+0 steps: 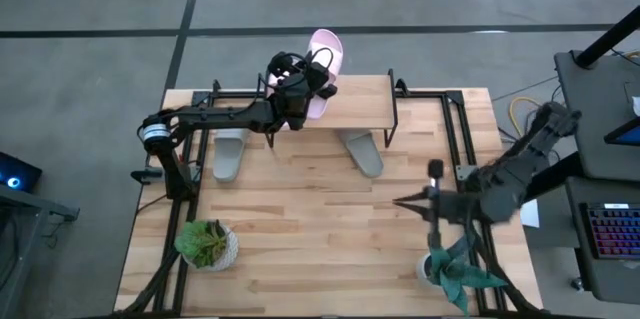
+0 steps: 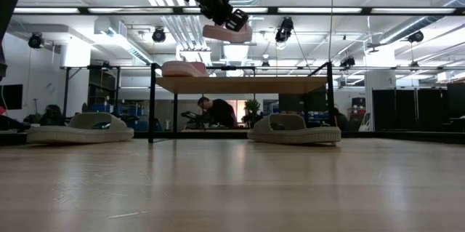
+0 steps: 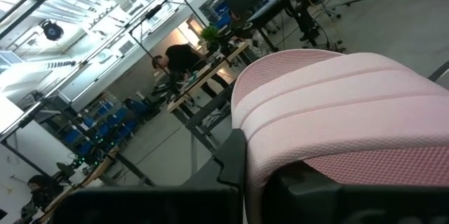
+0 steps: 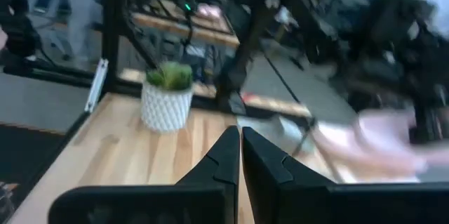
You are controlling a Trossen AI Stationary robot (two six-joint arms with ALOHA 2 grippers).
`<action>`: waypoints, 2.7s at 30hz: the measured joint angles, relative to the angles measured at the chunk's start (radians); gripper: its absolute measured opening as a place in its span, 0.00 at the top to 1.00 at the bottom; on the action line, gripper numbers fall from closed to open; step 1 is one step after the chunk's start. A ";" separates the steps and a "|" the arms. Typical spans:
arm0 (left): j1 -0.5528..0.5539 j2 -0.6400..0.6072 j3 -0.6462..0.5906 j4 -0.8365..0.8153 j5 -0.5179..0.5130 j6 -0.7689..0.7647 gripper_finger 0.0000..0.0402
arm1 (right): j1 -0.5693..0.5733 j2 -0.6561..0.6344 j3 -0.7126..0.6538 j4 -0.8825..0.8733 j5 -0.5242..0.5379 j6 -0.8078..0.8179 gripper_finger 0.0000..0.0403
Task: Pick and place slides into the shelf
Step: Put the pink slides on the shelf
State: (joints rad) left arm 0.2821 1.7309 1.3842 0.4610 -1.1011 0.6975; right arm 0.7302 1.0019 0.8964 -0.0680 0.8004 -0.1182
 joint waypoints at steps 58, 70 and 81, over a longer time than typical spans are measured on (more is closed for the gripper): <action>0.035 0.091 -0.031 -0.367 -0.068 -0.713 1.00 | -0.768 -0.488 -0.371 0.124 -0.721 -0.257 0.98; 0.042 0.106 -0.029 -0.364 -0.109 -0.660 1.00 | -0.768 -0.488 -0.371 0.120 -0.721 -0.260 0.98; 0.042 0.105 -0.033 -0.365 -0.103 -0.653 0.86 | -0.768 -0.488 -0.371 0.116 -0.722 -0.257 0.98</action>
State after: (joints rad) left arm 0.3237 1.8359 1.3514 0.0959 -1.2042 0.0450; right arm -0.0377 0.5137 0.5251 0.0479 0.0788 -0.3752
